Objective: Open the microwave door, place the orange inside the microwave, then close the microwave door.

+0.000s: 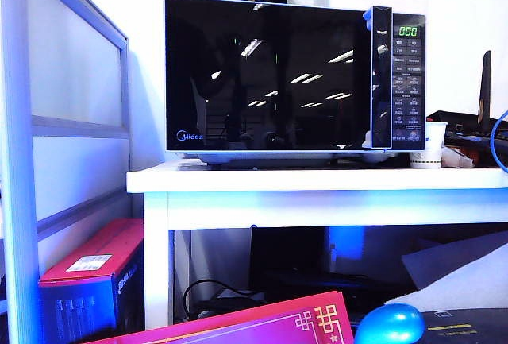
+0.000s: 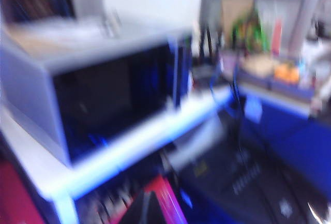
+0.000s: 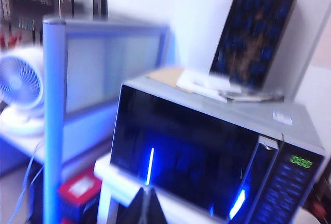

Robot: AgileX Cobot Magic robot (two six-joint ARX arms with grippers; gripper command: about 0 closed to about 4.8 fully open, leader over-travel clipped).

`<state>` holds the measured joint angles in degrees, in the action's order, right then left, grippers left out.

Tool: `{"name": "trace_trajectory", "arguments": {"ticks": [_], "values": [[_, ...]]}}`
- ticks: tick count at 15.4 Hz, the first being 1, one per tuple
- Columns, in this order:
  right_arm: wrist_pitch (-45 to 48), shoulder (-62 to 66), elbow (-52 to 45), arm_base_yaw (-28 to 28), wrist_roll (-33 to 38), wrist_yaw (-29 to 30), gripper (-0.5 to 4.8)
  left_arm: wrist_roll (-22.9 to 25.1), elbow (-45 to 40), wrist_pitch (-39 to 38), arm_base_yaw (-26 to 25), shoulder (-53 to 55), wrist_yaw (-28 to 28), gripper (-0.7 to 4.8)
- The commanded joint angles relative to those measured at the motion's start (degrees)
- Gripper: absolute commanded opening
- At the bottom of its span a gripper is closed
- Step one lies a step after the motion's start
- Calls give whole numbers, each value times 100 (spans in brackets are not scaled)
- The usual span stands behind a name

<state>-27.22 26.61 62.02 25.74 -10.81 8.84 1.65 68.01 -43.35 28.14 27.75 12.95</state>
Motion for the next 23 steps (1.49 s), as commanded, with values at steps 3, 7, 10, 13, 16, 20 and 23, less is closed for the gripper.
{"name": "trace_trajectory", "arguments": {"ticks": [3, 7, 10, 13, 16, 20, 23], "values": [[946, -1609, -2695, -11, 39, -313, -1, -20, -1731, 1467, 2, -9, 247, -3], [717, -2057, -3842, -4, 601, -380, -1, -17, -2634, 1989, 2, -9, 280, -3], [601, -2057, -4312, -4, 1250, -376, -1, -17, -3152, 2092, 2, -9, 278, -3], [1165, -2090, -4828, -7, 1416, -737, -1, -24, -3805, 2765, 2, -9, 273, -3], [1209, -2103, -5117, -11, 1416, -944, -1, -149, -4343, 3436, 2, -7, 282, -3], [1202, -2124, -5643, -11, 1425, -1040, -1, -214, -4964, 3727, 2, -2, 131, -3], [1167, -2124, -5947, -9, 1425, -1023, -1, -221, -5302, 3941, 2, -2, 129, -3]]}}
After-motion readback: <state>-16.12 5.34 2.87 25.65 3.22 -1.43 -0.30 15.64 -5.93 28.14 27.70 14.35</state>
